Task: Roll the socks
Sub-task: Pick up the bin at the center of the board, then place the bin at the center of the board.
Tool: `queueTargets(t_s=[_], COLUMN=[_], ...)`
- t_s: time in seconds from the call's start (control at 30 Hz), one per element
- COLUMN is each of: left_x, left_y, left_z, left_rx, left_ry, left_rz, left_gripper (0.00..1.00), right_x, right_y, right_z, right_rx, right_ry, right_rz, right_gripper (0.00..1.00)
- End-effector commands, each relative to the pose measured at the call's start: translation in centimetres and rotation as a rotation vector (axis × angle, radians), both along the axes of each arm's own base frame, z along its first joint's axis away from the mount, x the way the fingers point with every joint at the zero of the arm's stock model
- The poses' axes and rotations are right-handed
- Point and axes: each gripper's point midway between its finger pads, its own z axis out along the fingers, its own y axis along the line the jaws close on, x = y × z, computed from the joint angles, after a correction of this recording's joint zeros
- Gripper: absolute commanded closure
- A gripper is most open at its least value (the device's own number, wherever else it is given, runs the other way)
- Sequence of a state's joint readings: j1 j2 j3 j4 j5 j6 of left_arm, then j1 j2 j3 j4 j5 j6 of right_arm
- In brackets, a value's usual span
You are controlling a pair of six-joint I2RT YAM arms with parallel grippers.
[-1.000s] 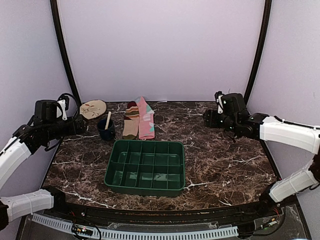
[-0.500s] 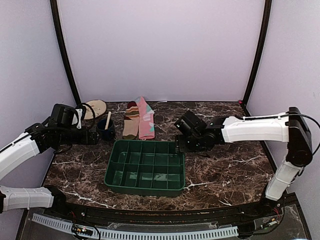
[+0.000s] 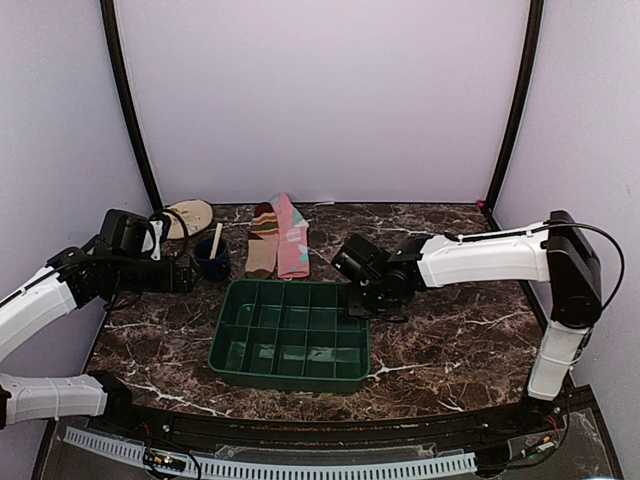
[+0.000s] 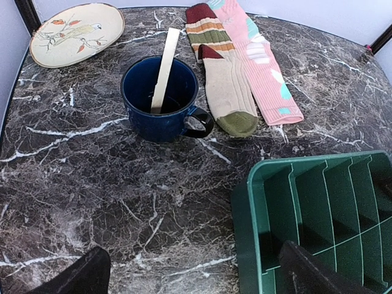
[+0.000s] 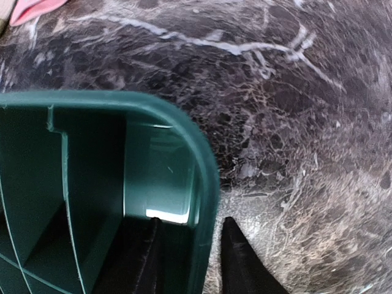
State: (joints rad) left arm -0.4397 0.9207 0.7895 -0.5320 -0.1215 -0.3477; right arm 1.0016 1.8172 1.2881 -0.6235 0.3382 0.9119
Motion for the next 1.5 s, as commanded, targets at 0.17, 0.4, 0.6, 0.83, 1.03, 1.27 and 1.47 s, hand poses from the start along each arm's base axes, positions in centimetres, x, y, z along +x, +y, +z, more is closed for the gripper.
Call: queueTargets(t_s=[0.17,0.4,0.6,0.83,1.03,1.27,1.47], left_x=[-0.8,-0.9,-1.0,-1.2,-1.2,-1.0,-1.2], left_y=[0.5,0.8,0.9,0.8,0.6,0.0,-0.8], left_z=[0.2,0.9,0.9,1.0,1.4,1.3,0.8], left_rx=[0.023,0.028,0.017,-0.003,-0.006,0.002,0.016], left_ry=[-0.006,-0.026,-0.031,-0.036,-0.042,-0.032,-0.015], left_rz=[-0.005,0.005,0.014,0.019,0.008,-0.023,-0.055], left_gripper=[0.01,0.01,0.01,0.02,0.02,0.03,0.04], right_x=[-0.8,-0.7,0.6,3.4,5.8,9.5,12.5], right_y=[-0.9,-3.8,-6.6,-10.3,-16.0,-20.4,-22.2], right_z=[-1.5,0.8,4.1,8.7,11.7,12.3,9.5], right_rx=[-0.005,0.031,0.078,0.173,0.199,0.245,0.269], right_ry=[0.069,0.057,0.002,-0.091,-0.19,-0.282,-0.307], right_rz=[-0.054,-0.121,-0.228,-0.369,-0.536,-0.73,-0.914], right_gripper=[1.0,1.0,1.0,1.0,1.0,1.0,1.0])
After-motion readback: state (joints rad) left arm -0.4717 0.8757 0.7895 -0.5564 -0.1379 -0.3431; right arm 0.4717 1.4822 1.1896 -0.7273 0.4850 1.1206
